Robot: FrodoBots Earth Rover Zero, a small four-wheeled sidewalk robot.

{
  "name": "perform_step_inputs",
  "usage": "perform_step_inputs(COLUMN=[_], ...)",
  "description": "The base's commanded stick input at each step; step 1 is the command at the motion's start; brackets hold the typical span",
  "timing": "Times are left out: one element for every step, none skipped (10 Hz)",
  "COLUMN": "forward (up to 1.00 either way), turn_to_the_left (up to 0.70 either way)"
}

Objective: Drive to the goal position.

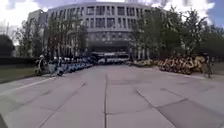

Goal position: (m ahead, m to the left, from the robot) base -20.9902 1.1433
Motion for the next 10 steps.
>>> perform_step_inputs(forward=[0.7,0.7,0.7,0.7,0.7,0.7,0.7,0.7,0.7,0.7], turn_to_the_left=[0.0,0.0,0.0,0.0,0.0,0.0,0.0,0.0,0.0,0.0])
